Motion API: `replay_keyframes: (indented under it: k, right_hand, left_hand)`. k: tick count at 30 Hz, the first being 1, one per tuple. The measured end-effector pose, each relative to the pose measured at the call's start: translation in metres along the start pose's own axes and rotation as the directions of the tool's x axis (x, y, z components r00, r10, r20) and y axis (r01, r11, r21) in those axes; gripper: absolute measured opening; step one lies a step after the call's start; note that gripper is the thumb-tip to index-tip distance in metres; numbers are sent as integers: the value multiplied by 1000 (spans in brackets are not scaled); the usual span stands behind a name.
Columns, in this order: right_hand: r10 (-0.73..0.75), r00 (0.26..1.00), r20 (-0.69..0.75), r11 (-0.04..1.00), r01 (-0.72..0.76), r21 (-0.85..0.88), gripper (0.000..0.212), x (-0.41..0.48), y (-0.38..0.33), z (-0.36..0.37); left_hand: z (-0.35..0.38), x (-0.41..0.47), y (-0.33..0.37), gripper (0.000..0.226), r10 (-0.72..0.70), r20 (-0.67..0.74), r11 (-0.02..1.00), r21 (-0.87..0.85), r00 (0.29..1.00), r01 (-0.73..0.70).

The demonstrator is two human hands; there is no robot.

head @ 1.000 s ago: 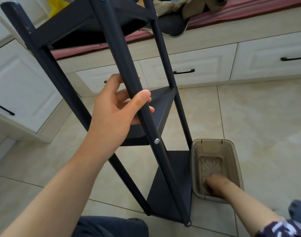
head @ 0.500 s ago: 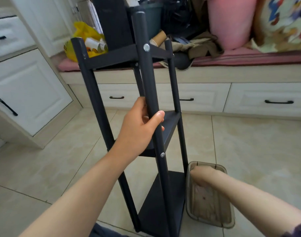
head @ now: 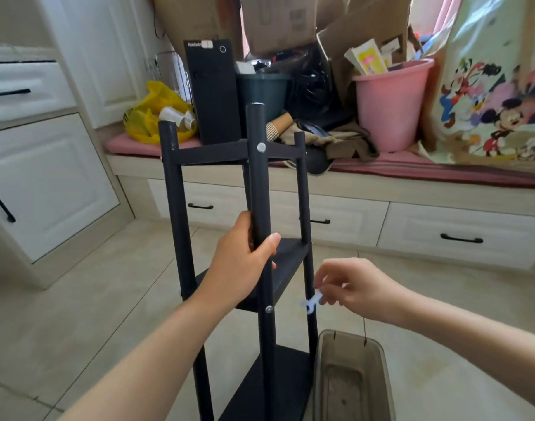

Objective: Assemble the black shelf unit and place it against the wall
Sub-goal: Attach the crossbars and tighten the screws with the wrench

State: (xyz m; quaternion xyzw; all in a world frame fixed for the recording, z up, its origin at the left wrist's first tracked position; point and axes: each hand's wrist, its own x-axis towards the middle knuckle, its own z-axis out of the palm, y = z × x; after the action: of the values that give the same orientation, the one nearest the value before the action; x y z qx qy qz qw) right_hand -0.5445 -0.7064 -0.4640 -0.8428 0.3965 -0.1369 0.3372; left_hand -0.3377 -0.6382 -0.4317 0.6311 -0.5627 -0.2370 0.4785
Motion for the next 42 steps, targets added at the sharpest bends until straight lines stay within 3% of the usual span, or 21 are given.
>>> replay_keyframes:
  k: [3,7,11,17,21,23,29,32,34,37,39,42]
  right_hand:
    - [46,997,-65,931,-19,366,24,1,-20,-2]
    - [65,987,-150,800,38,598,17,9,-44,-3]
    - [127,970,-206,701,60,711,12,22,-60,-4]
    - [191,974,-125,493,15,870,12,37,-71,-3]
    - [256,942,-215,589,25,808,11,42,-69,3]
    - [262,936,-236,582,42,812,7,43,-70,3]
    - [198,963,-180,265,124,956,8,44,-86,-5]
    - [195,966,-167,178,133,975,7,45,-90,-6]
    - [189,965,-184,214,143,966,15,45,-89,-6]
    - [143,950,-276,501,171,848,18,44,-88,-7]
    - [103,934,-344,641,202,741,16,44,-88,-7]
    - [60,917,-395,731,229,643,13,46,-89,-5]
  left_hand:
    - [-3,1,0,20,6,-31,1000,12,999,-6]
    - [-10,4,-1,18,7,-40,1000,22,999,-7]
    - [-14,5,1,15,-6,-23,999,37,1000,7]
    - [-23,-2,0,7,1,-5,998,57,1000,-1]
    - [-20,-10,0,9,26,-49,1000,16,998,-25]
    - [-16,-11,-1,11,52,-63,999,10,997,-51]
    - [-8,-12,3,18,117,-40,992,45,992,-115]
    - [-6,-12,5,19,145,-26,988,63,989,-144]
    - [-5,-11,6,21,161,-36,985,73,986,-158]
    - [-5,-10,6,22,164,-38,986,49,986,-162]
    - [-6,-9,5,20,166,-38,986,32,985,-165]
    - [-8,-5,4,11,163,-41,987,7,986,-163]
